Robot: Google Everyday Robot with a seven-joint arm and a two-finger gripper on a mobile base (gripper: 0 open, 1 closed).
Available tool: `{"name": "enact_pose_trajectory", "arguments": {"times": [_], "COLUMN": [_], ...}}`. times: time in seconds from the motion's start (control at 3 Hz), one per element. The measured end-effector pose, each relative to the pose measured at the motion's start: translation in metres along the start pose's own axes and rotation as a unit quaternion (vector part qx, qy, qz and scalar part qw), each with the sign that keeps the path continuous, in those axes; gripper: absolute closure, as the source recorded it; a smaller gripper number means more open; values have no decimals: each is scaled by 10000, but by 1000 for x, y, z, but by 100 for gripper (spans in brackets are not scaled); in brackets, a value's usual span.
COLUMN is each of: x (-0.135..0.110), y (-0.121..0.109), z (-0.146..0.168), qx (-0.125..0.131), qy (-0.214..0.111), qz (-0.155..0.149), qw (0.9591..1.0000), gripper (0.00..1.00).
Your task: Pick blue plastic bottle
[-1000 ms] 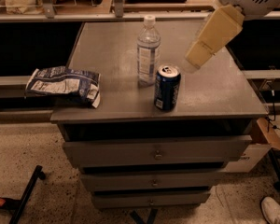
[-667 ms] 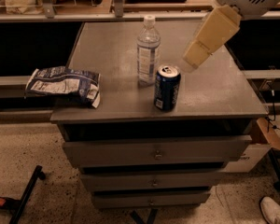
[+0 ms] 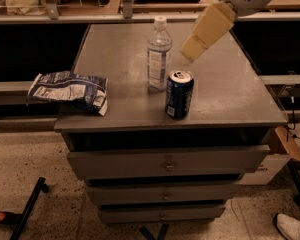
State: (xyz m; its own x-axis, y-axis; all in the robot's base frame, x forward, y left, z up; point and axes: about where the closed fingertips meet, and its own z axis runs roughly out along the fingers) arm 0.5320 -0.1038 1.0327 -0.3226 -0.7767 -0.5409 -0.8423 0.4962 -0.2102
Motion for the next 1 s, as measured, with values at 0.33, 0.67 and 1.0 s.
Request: {"name": "enact_pose_trajectory", "arguments": {"times": [0.33, 0.67, 1.0], "x": [-15, -30, -41], "y": [-15, -24, -29], "z": [15, 37, 65], "qx": [102, 30, -26], "qy": [-133, -366, -587], "qz": [88, 196, 314], "qw": [9998, 9991, 9978], "gripper": [0, 0, 0]}}
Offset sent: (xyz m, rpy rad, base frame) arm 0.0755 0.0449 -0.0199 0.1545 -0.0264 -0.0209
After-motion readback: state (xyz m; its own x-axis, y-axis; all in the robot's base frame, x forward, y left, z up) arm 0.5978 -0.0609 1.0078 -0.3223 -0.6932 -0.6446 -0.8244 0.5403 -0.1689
